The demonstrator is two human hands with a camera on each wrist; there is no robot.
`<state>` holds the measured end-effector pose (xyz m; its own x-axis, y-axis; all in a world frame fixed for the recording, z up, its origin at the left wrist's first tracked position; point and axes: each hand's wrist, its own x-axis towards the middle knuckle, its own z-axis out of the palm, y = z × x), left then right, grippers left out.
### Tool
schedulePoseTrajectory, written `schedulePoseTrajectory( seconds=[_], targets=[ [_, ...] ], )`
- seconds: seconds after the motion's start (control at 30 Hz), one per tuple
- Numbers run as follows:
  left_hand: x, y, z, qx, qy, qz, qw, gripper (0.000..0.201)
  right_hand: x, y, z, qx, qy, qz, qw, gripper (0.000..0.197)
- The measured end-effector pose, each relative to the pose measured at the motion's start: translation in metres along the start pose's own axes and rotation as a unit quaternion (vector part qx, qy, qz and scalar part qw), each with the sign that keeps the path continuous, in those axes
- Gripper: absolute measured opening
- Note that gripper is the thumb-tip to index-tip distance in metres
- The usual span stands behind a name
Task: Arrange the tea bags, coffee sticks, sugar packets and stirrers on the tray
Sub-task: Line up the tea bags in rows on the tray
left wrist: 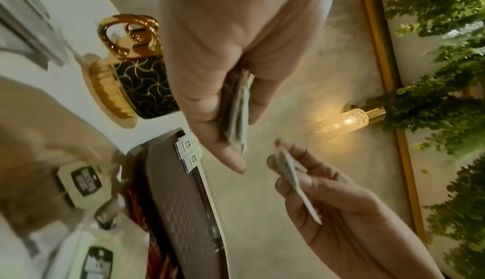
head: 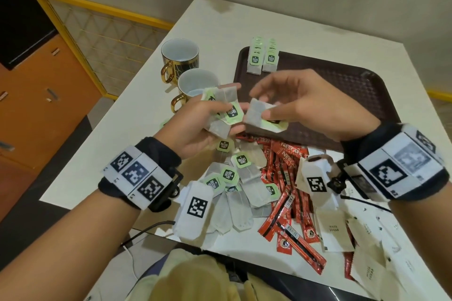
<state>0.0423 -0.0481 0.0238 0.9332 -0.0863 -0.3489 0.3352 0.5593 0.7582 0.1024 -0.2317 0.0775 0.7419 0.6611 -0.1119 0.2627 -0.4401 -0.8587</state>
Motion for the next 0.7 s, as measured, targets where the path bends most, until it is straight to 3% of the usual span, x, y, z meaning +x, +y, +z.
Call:
schedulePoseTrajectory(
  seconds=[0.1,0.2,0.3,0.4,0.47,0.57,0.63,0.7],
  targets=[
    [-0.003,0.000,0.005,-0.051,-0.061,-0.047,0.996,0.035,0.009,-0.008,0.015,0.001,0.006,-0.047,0.999,0.035],
    [-0.006,-0.001,0.003,-0.067,-0.106,-0.071,0.990,0.024,0.021,-0.005,0.030,-0.128,0.042,-0.085,0.987,0.035],
    [-0.009,-0.004,-0.006,-0.044,-0.051,-0.053,0.996,0.019,0.025,0.001,0.034,-0.223,0.083,-0.120,0.964,0.037],
    [-0.018,-0.003,-0.025,-0.034,0.020,-0.046,0.998,0.025,0.018,0.007,0.030,-0.202,0.098,-0.106,0.969,0.031],
    [-0.026,0.001,-0.037,-0.040,0.055,-0.027,0.997,0.029,0.011,0.013,0.038,-0.218,0.002,-0.080,0.973,0.029],
    [-0.038,0.011,-0.049,-0.051,0.086,0.008,0.995,0.032,0.007,0.022,0.067,-0.328,-0.201,-0.071,0.920,0.046],
    [-0.043,0.015,-0.055,-0.058,0.092,0.021,0.994,0.036,0.010,0.026,0.088,-0.370,-0.259,-0.075,0.889,0.056],
    [-0.049,0.017,-0.058,-0.066,0.099,0.028,0.993,0.039,0.016,0.029,0.104,-0.409,-0.265,-0.080,0.870,0.051]
  ],
)
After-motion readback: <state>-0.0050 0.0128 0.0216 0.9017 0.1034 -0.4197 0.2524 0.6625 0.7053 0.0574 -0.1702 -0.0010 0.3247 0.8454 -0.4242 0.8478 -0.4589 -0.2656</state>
